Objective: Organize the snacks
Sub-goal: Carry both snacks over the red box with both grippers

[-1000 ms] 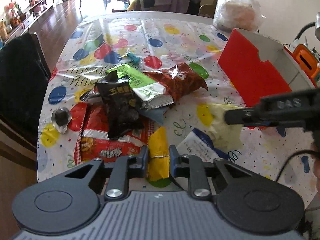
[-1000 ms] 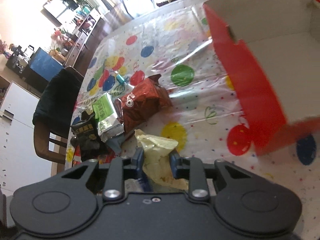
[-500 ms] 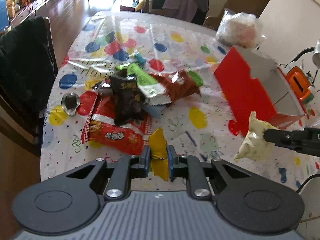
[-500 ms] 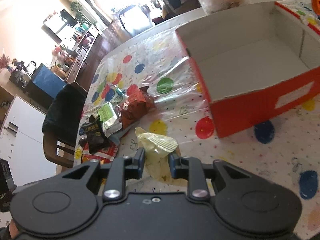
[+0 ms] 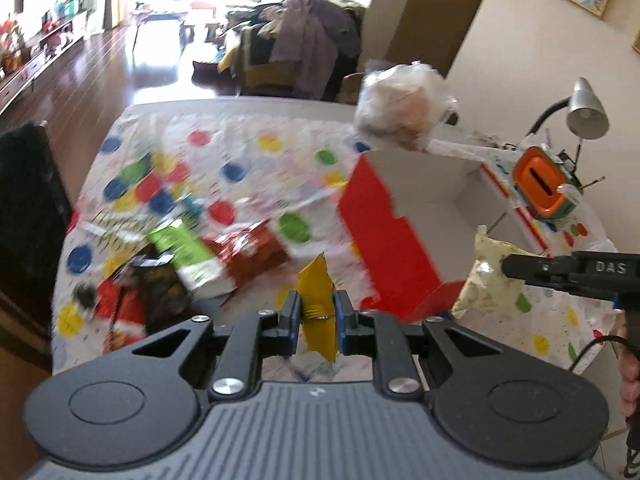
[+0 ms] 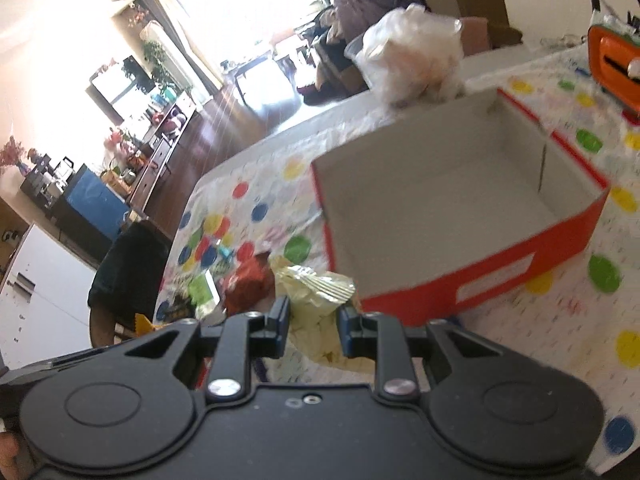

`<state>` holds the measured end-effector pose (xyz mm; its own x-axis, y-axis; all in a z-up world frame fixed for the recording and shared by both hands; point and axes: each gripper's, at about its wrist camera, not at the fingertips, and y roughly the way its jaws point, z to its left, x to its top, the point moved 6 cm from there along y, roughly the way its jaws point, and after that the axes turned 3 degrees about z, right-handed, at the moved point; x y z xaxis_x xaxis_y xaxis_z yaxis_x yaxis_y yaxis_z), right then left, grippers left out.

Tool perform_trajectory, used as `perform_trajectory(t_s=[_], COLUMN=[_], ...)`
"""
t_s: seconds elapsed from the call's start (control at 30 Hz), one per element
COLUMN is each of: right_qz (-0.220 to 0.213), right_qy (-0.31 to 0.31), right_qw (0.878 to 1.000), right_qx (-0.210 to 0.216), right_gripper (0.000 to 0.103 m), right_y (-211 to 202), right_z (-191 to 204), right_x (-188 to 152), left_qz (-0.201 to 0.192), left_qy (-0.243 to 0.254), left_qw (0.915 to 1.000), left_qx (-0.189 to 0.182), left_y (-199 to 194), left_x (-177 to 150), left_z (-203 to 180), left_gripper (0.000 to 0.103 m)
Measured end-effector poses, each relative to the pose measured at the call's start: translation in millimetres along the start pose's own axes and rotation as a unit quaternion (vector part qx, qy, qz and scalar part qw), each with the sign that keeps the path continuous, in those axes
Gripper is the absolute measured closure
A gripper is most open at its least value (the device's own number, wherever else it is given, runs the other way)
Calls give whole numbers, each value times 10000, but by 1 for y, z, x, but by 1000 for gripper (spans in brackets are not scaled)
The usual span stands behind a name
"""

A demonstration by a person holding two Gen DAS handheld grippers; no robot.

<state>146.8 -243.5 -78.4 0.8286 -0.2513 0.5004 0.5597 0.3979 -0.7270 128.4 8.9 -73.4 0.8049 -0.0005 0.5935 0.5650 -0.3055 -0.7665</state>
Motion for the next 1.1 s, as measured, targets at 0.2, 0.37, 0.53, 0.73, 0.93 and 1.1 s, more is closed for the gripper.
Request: perform_trajectory(t_s=[0.2,0.37,0.53,0.73,0.93,1.1], right_qz=[-118,-94,11,205,440,703], right_qy=[-10,78,87,111,-49,-255], right_qw=[9999,9998,9998,9993,9979,9961], right_qx=[-50,-123,-183,-287,-481,-467], right_gripper=[80,80,80,80,80,80], right_y=[1,6,17,34,58,81], right_z=[-31,-65,-99,-141,-168,-173], right_x=[32,55,76,94,104,106], left_qz=[-29,46,213,422,677,1001], left_qy=[264,386,428,379,364,315], left_qw=[9996,9992,9989,9984,9969,9941], left_qx=[-94,-81,-34,19,135,290], left_y=[18,44,76,115,154,187], left_x=[26,39,51,65,74,75], left_z=[-51,-86,-118,-148,-171,-178], left_gripper=[86,86,86,86,86,86])
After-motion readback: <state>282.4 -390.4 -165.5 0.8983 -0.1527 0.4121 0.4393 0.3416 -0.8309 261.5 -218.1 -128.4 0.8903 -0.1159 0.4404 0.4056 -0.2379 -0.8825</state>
